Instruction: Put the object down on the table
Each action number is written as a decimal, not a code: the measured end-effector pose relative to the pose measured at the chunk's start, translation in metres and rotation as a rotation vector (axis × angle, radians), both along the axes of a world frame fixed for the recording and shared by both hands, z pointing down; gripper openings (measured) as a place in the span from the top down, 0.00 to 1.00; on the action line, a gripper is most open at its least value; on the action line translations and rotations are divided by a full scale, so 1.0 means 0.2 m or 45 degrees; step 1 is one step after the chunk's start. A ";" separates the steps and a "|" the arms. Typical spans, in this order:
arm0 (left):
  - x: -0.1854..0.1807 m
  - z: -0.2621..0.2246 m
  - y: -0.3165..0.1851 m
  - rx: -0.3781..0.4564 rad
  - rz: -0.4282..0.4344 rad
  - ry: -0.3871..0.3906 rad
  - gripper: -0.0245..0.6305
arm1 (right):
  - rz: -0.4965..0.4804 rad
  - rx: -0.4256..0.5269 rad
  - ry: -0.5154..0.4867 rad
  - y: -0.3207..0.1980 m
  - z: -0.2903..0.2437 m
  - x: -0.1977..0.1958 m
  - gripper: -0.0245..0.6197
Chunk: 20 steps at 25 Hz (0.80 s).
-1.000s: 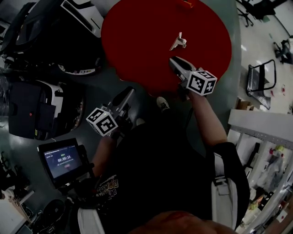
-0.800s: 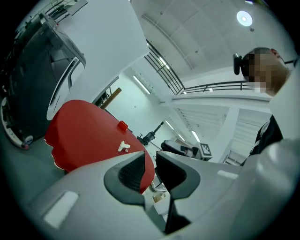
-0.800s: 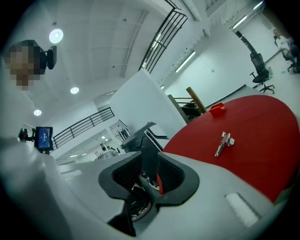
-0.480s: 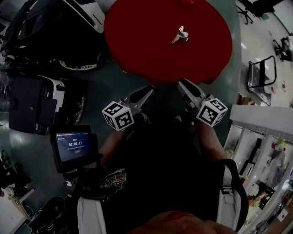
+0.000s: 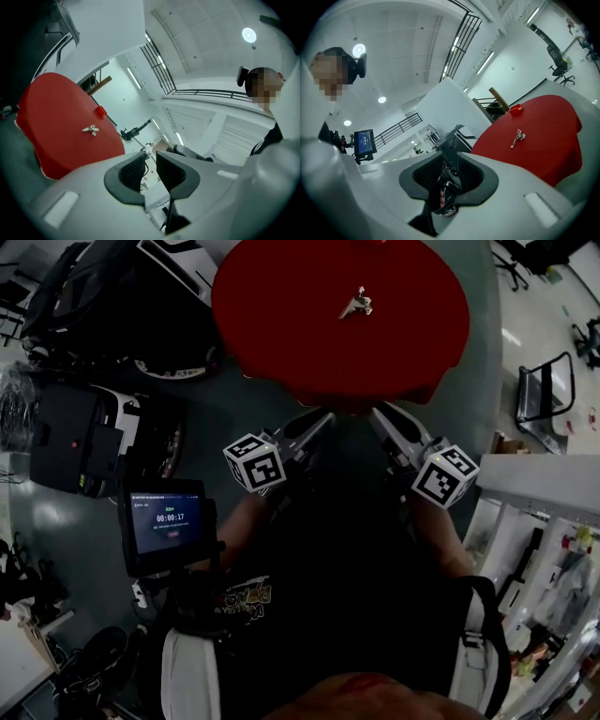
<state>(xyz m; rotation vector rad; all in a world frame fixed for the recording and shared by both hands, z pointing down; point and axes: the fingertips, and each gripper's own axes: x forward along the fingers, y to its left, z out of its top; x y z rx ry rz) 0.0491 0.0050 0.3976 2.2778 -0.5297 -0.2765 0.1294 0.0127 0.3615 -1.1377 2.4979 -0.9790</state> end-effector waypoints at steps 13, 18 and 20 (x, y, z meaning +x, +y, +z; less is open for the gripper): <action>0.26 0.14 0.28 -0.032 0.078 -0.082 0.85 | -0.035 -0.059 -0.022 0.29 0.15 0.10 0.83; 0.29 0.10 0.33 0.016 0.083 -0.118 0.85 | -0.071 -0.005 -0.003 0.35 0.12 0.09 0.84; 0.29 0.09 0.34 0.029 0.070 -0.116 0.85 | -0.062 0.015 0.003 0.36 0.10 0.10 0.84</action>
